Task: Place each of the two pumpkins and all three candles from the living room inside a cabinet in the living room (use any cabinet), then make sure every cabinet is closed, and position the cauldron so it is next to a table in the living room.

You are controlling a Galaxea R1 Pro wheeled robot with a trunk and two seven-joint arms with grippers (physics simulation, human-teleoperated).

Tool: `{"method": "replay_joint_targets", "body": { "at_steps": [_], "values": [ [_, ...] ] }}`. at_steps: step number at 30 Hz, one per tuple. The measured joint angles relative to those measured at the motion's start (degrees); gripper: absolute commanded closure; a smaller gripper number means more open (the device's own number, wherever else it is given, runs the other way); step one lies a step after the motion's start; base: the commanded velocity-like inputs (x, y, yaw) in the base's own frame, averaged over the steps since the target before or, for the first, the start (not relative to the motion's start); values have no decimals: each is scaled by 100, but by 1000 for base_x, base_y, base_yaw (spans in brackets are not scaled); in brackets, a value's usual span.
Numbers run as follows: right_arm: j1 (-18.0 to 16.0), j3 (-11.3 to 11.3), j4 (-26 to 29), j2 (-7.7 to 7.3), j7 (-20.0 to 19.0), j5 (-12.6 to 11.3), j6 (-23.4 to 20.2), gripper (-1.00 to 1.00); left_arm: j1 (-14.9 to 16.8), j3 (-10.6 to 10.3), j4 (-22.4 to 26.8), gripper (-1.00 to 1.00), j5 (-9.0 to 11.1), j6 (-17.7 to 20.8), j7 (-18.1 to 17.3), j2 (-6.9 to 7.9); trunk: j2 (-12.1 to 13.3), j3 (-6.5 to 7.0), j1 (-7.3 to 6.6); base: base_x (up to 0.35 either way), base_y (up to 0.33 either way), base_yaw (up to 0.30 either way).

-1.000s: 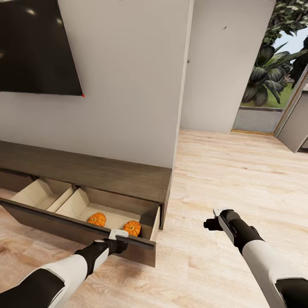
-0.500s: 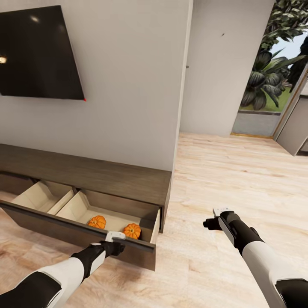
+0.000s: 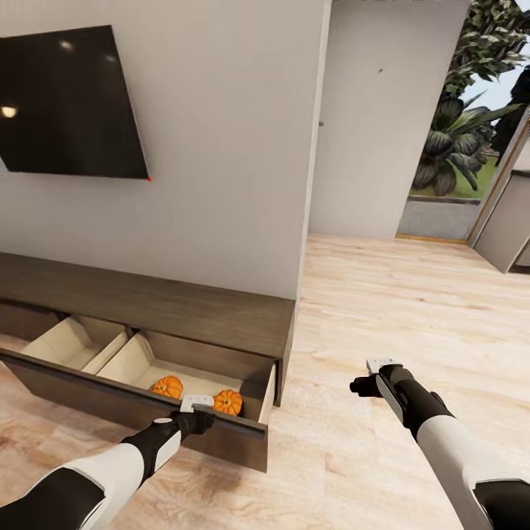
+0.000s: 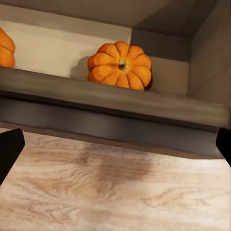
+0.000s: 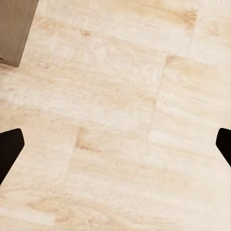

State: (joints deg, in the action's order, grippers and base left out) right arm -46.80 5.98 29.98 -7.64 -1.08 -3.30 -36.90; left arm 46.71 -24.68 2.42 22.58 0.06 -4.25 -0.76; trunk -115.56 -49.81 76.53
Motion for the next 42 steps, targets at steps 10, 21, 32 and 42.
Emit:
{"method": "replay_joint_targets", "body": {
  "at_steps": [10,21,32,42],
  "values": [
    [2,1,0,0,-1,-4,0,-100,0,0,0,-100,71,-13,0,-2,0,96,0,0,0,0],
    [7,-1,0,0,-1,-2,48,-100,-19,3,8,-100,217,-221,16,-10,0,201,0,0,0,0],
    [33,-3,-9,0,-13,1,278,-100,-202,2,8,-100,372,-809,40,-3,-399,127,219,0,0,0],
    [97,-3,-70,-1,-188,2,648,-100,-204,1,7,-100,694,-865,43,-1,-800,43,439,0,0,0]
  ]
}}
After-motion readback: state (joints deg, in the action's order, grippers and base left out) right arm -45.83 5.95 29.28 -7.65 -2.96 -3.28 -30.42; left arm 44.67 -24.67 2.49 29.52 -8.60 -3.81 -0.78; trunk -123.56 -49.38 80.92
